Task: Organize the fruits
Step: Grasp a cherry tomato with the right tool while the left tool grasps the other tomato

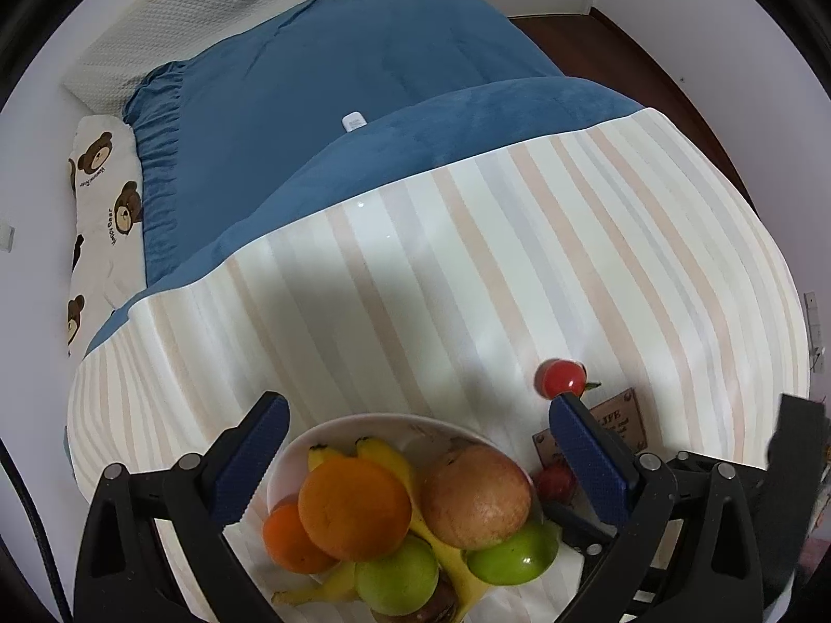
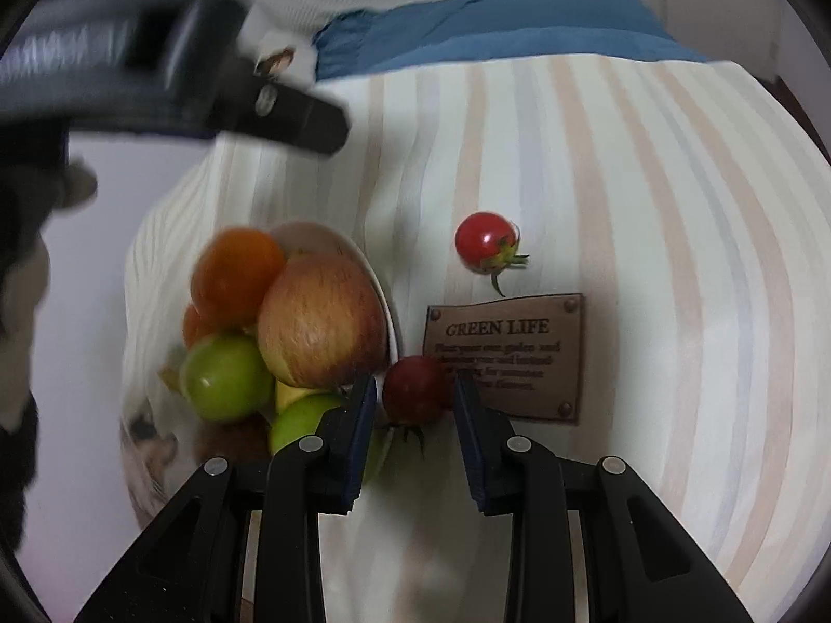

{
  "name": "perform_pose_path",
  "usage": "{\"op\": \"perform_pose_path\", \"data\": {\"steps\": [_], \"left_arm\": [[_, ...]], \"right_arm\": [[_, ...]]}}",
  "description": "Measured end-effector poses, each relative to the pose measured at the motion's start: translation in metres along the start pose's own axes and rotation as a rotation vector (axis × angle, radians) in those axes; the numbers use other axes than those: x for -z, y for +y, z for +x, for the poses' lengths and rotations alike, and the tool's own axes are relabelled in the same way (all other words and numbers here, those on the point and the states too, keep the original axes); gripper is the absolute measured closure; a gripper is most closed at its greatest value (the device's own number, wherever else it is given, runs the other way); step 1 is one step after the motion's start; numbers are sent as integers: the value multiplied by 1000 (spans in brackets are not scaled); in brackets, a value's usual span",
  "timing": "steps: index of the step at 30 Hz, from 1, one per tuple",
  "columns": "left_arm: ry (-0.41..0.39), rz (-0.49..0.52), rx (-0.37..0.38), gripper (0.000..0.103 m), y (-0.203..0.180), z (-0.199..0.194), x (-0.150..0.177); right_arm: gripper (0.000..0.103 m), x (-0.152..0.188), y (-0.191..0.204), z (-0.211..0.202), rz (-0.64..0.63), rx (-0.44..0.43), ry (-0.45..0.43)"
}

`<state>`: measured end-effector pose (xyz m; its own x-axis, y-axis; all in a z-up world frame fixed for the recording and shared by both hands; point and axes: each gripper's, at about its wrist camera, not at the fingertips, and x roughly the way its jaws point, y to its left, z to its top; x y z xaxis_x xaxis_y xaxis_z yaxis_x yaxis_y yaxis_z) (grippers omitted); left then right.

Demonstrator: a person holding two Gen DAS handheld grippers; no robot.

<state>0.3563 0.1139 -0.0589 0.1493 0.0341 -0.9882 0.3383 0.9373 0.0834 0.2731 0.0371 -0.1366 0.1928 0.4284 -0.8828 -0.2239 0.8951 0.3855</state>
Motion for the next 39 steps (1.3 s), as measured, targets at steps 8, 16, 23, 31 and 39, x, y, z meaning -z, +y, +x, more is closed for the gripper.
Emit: {"op": "perform_pose_path", "data": {"steps": [8, 16, 23, 31, 39], "left_arm": [[13, 26, 32, 0, -11, 8, -12], [72, 76, 146, 11, -35, 29, -17], [175, 126, 166, 45, -60, 62, -17], [191, 136, 153, 71, -65, 75, -19], [133, 71, 178, 72, -51, 49, -20]], "right_arm": [[74, 0, 5, 10, -32, 23, 9], [74, 16, -30, -39, 126, 87, -88], [74, 26, -57, -47, 221, 83, -99], [74, 22, -62, -53, 235, 78, -104], [74, 22, -58, -61, 239, 59, -113]]}}
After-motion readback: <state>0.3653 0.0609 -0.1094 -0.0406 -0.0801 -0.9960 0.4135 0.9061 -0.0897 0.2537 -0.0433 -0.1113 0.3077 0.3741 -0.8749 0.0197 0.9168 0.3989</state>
